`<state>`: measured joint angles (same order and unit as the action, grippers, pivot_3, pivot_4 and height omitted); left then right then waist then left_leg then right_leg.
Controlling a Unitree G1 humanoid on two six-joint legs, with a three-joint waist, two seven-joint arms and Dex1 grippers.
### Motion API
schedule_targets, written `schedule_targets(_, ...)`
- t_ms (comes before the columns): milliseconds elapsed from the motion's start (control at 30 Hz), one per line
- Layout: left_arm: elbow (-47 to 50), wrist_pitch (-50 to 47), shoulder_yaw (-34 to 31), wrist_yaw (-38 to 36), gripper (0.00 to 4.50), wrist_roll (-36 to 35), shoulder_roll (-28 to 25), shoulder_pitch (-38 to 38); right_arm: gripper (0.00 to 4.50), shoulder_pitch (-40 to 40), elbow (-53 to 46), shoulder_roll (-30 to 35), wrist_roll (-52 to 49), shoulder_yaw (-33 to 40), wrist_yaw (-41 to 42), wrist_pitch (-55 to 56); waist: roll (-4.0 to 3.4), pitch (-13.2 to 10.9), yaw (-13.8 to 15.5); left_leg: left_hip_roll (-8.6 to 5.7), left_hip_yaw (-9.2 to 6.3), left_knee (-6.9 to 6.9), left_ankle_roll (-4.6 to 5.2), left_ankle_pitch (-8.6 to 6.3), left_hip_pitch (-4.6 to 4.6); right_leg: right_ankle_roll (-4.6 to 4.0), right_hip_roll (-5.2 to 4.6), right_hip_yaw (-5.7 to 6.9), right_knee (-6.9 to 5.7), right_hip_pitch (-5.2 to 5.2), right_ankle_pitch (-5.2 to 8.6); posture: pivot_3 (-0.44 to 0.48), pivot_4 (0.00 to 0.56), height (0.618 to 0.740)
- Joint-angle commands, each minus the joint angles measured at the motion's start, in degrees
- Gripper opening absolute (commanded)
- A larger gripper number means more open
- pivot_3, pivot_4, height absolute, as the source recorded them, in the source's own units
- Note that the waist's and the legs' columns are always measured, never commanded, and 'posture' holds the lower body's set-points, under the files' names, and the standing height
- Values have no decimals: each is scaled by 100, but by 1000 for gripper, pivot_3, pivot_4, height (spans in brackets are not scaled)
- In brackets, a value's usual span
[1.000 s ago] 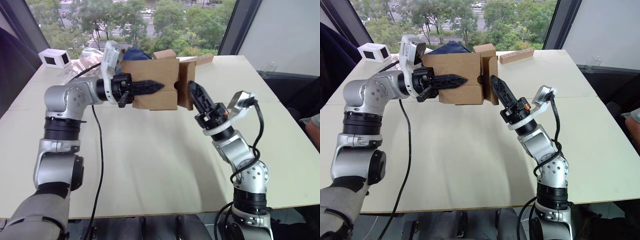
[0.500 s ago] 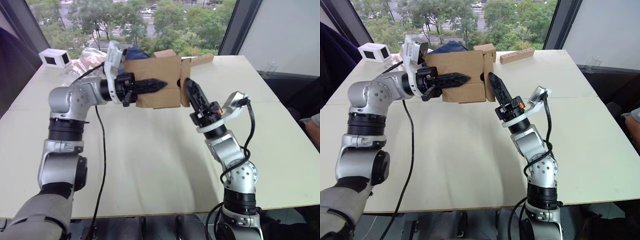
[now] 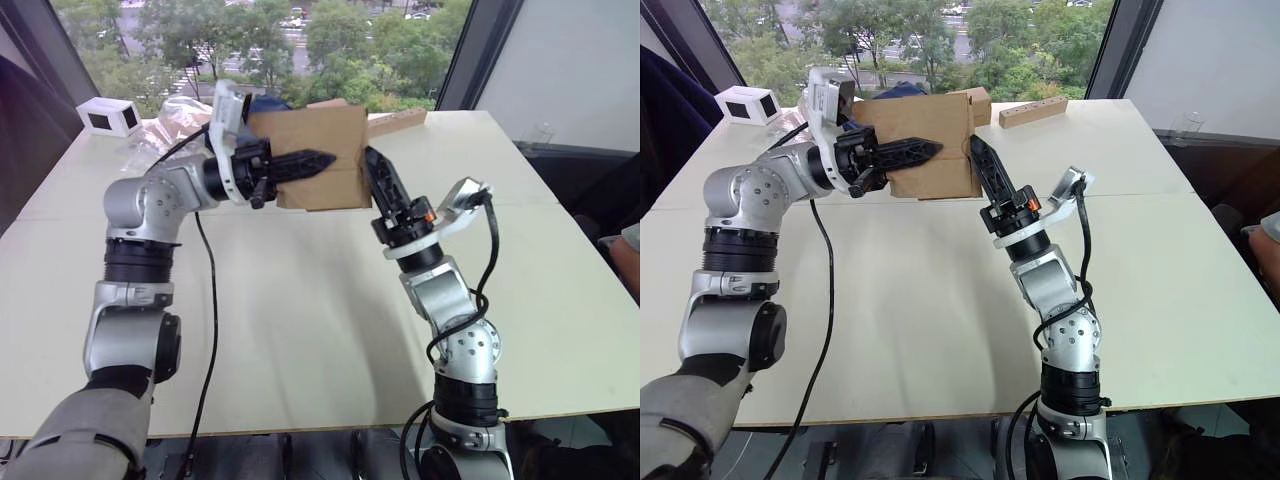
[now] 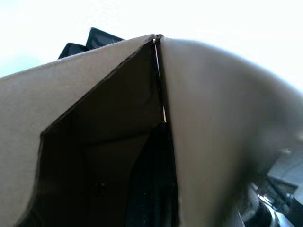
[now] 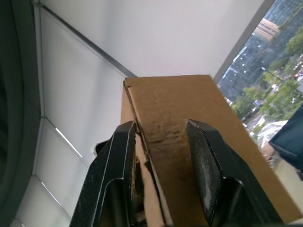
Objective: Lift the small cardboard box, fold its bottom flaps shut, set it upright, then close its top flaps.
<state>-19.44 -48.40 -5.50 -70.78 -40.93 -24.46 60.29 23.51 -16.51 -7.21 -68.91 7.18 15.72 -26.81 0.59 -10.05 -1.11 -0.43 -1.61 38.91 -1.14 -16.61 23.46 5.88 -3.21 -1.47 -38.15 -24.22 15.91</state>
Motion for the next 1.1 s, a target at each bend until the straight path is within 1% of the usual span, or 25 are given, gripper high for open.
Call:
schedule_targets(33,92,65,-100,44,0,-96,58,21,1674,131,-177,-254,103,-269,-80,104,0,0,1,0,0,0,0,0,0,0,0,0,0,0,0,0,150,740)
schedule_targets(233,93,62,-92,45,0,-90,62,14,1674,160,-178,-330,143,-368,-93,154,0,0,-3,0,0,0,-1,1,0,0,0,0,0,0,0,0,150,740)
schedule_targets(367,52,71,-98,35,0,-64,27,35,1674,7,-296,-92,166,-385,-21,32,0,0,0,-1,0,0,-1,1,0,0,0,0,0,0,0,0,150,740)
schedule_targets(633,149,-31,-75,-76,0,-81,-142,-26,1674,-299,-651,503,-252,78,-6,-128,0,0,0,-1,-1,-1,0,0,0,0,0,0,1,0,0,0,150,740)
schedule_targets(667,148,-33,-73,-83,0,-78,-150,-32,1177,-318,-678,527,-278,99,-18,-119,0,0,0,-1,0,-1,0,0,0,0,0,0,1,0,0,0,150,740)
schedule_targets(700,143,-33,-71,-87,0,-75,-153,-35,1074,-343,-704,538,-309,112,-28,-112,0,0,-2,-1,0,-1,0,0,0,0,0,0,1,0,0,0,150,740)
schedule_targets(733,140,-32,-68,-89,0,-75,-155,-36,749,-368,-730,544,-343,123,-29,-102,0,0,-2,-1,-1,-1,0,0,0,0,0,0,0,0,0,0,150,740)
schedule_targets(767,139,-31,-65,-88,0,-78,-156,-37,273,-387,-747,550,-364,126,-31,-102,0,0,-2,-1,-1,-1,0,0,0,0,1,0,0,0,0,0,150,740)
schedule_targets(800,143,-35,-59,-90,0,-80,-158,-38,54,-405,-764,563,-376,129,-36,-103,0,0,-2,0,-1,-2,0,0,0,0,1,0,1,0,0,0,150,740)
schedule_targets(967,165,-66,-26,-119,0,-93,-192,-49,54,-457,-789,735,-411,198,-77,-140,0,0,-1,0,-1,-2,0,0,0,0,1,0,1,0,0,0,150,740)
schedule_targets(1100,234,-132,-7,-162,0,-111,-231,-68,54,-402,-640,983,-203,238,-55,-135,0,0,7,-1,0,-2,0,0,0,0,0,0,1,0,0,0,150,740)
